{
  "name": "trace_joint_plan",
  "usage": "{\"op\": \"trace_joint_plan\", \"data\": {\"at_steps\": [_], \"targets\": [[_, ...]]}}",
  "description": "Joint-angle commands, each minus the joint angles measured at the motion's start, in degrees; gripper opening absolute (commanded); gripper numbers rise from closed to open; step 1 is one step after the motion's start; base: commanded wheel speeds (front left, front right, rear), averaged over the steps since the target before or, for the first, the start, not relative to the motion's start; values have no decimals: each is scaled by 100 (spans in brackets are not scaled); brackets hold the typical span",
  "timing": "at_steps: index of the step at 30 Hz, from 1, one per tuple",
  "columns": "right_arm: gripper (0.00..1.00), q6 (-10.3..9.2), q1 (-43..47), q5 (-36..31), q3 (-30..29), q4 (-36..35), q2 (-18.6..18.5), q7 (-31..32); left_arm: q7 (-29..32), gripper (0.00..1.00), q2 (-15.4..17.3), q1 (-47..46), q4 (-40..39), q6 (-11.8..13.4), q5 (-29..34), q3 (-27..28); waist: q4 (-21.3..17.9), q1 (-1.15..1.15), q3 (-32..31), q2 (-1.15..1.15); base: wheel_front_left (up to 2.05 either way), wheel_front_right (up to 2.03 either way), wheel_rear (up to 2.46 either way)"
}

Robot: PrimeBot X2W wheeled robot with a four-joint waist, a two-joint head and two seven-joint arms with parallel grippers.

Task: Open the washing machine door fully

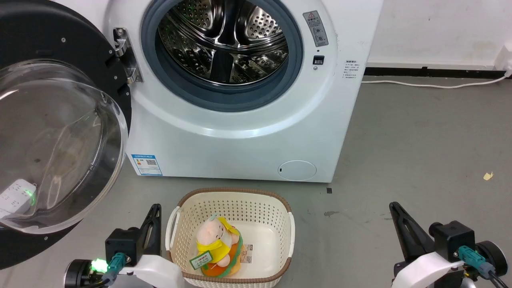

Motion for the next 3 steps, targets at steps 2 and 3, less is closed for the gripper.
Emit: {"op": "trace_joint_plan", "data": {"at_steps": [2,3], "targets": [[0,4,-73,-40,20,-42,27,48,67,0,5,-87,-56,21,65,40,-3,0,3,0,0,0,0],[0,4,-76,-42,23,-45,27,60,79,0,5,-88,-64,23,71,44,-4,0,5,0,0,0,0]]}}
